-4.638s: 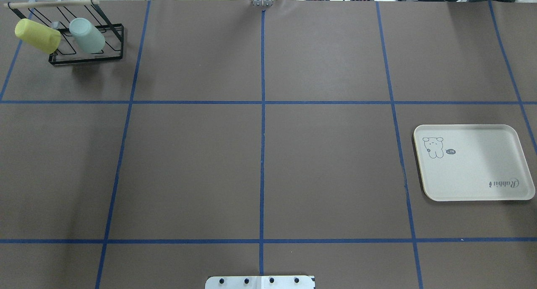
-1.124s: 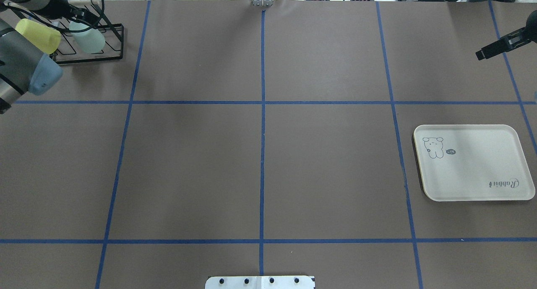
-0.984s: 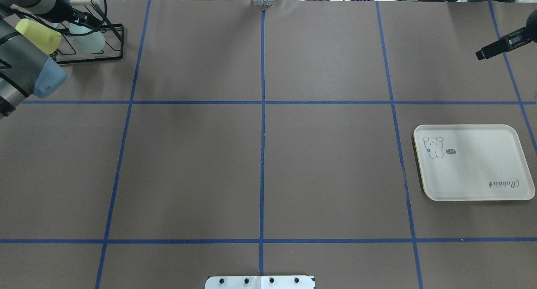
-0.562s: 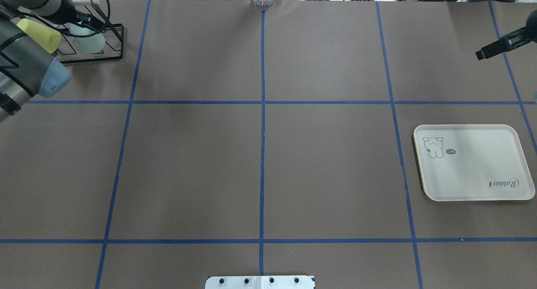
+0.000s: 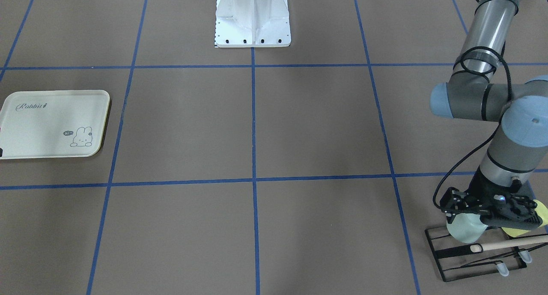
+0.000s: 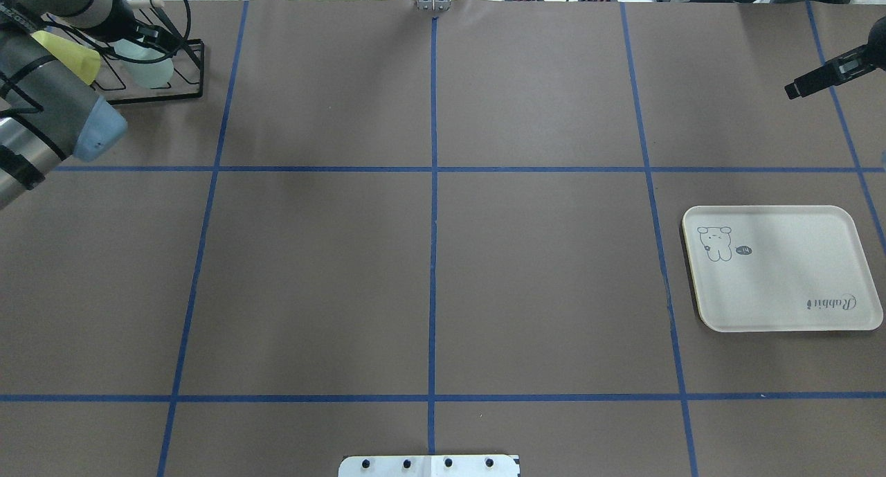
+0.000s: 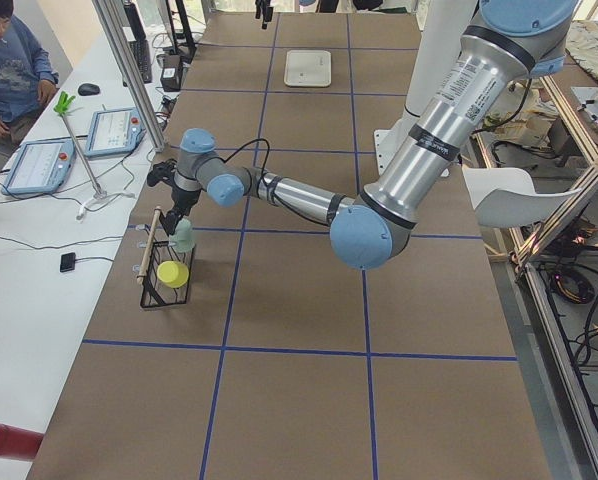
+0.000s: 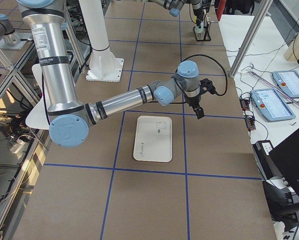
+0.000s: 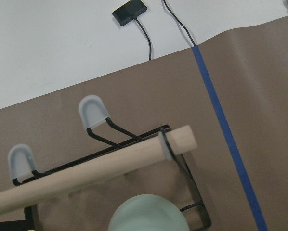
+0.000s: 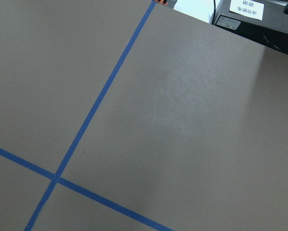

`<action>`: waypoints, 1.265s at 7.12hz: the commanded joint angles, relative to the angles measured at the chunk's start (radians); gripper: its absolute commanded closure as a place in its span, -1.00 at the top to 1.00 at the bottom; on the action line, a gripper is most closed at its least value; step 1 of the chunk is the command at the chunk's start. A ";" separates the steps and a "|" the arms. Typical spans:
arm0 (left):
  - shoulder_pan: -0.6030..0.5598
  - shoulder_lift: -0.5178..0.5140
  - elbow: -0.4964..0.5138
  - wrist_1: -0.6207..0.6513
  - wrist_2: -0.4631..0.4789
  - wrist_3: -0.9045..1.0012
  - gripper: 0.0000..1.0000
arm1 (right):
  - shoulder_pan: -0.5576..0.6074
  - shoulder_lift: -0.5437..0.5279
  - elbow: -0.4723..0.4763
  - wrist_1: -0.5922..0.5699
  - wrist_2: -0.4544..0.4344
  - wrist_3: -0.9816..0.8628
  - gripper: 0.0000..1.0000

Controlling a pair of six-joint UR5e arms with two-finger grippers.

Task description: Left arm grabs green cup and hands to right arm on tray

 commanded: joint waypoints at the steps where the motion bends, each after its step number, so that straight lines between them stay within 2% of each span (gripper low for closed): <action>1: 0.003 0.011 -0.007 0.000 -0.001 -0.002 1.00 | 0.000 0.000 0.000 0.000 0.000 -0.001 1.00; 5: 0.004 0.023 -0.007 0.001 -0.001 0.001 0.98 | 0.000 0.000 0.003 0.000 0.000 0.001 1.00; 6: 0.004 0.026 -0.012 0.001 0.000 0.001 0.59 | 0.000 0.000 0.003 0.000 0.000 0.001 1.00; 8: 0.003 0.040 -0.032 0.005 0.005 0.010 -0.34 | 0.000 0.000 0.004 0.000 0.000 0.001 1.00; 9: 0.000 0.043 -0.042 0.006 0.005 0.010 -0.69 | 0.000 0.000 0.004 0.000 0.000 0.002 1.00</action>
